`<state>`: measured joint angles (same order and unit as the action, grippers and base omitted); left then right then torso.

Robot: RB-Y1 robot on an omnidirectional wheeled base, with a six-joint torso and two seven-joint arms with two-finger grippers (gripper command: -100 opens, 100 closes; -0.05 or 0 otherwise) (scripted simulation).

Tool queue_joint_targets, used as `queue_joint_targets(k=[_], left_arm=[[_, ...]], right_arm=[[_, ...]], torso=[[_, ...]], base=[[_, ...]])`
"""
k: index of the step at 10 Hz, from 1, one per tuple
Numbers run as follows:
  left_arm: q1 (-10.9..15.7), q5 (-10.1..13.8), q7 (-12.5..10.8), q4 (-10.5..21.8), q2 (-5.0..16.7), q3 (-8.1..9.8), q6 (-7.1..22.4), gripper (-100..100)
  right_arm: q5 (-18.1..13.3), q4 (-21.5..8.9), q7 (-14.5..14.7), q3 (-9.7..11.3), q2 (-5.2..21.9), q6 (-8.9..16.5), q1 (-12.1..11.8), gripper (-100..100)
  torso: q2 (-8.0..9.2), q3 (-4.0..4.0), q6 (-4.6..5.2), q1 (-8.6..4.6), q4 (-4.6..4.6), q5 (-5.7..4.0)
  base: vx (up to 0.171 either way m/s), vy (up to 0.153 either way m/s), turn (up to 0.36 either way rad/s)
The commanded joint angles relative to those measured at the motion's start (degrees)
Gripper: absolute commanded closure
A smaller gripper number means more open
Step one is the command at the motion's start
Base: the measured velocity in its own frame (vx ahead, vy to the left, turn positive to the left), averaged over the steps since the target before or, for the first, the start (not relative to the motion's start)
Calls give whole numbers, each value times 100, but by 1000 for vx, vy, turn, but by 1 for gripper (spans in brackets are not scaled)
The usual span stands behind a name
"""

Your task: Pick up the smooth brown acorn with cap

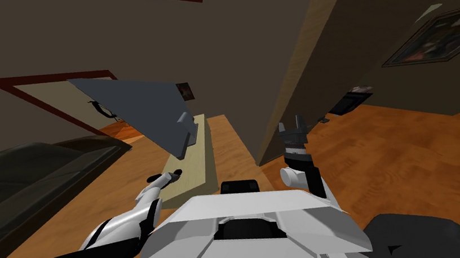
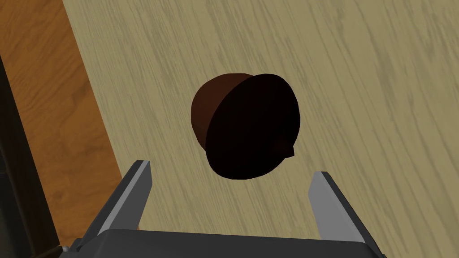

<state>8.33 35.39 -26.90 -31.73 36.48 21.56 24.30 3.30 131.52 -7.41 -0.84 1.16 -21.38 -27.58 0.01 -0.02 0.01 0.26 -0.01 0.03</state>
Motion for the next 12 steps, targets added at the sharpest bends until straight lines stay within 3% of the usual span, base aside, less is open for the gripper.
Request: queue_joint_targets(k=[1, 2, 3, 4, 7, 8, 12], left_arm=[[92, -114, -286, -38, -33, -286, -46, -100], [92, -82, -182, 73, -33, -365, -46, -100], [92, -114, -328, -38, -33, -365, -46, -100], [180, -166, -537, -33, -46, -633, -98, -100], [223, -108, -447, 62, -34, -637, -146, -100], [216, -117, -473, 44, -36, -638, -134, 100], [216, -117, -470, 46, -38, -639, -135, 100]], right_arm=[[0, 0, 0, 0, 0, 0, 0, 0], [0, 0, 0, 0, 0, 0, 0, 0], [0, 0, 0, 0, 0, 0, 0, 0], [0, 0, 0, 0, 0, 0, 0, 0], [0, 0, 0, 0, 0, 0, 0, 0], [0, 0, 0, 0, 0, 0, 0, 0], [0, 0, 0, 0, 0, 0, 0, 0]], torso=[[0, 0, 0, 0, 0, 0], [-2, -1, -1, 1, 0, 0], [0, 0, -1, -3, 0, 0], [1, 1, 1, -8, 0, -2], [2, 1, 0, -8, 0, -2], [3, 1, 0, -10, 0, -3], [3, 2, -1, -9, 1, -3]], base=[[5, 31, 92], [7, 22, 51], [4, 7, 5], [1, 18, 100], [3, 9, 26], [0, 0, 0], [0, 0, 0]])
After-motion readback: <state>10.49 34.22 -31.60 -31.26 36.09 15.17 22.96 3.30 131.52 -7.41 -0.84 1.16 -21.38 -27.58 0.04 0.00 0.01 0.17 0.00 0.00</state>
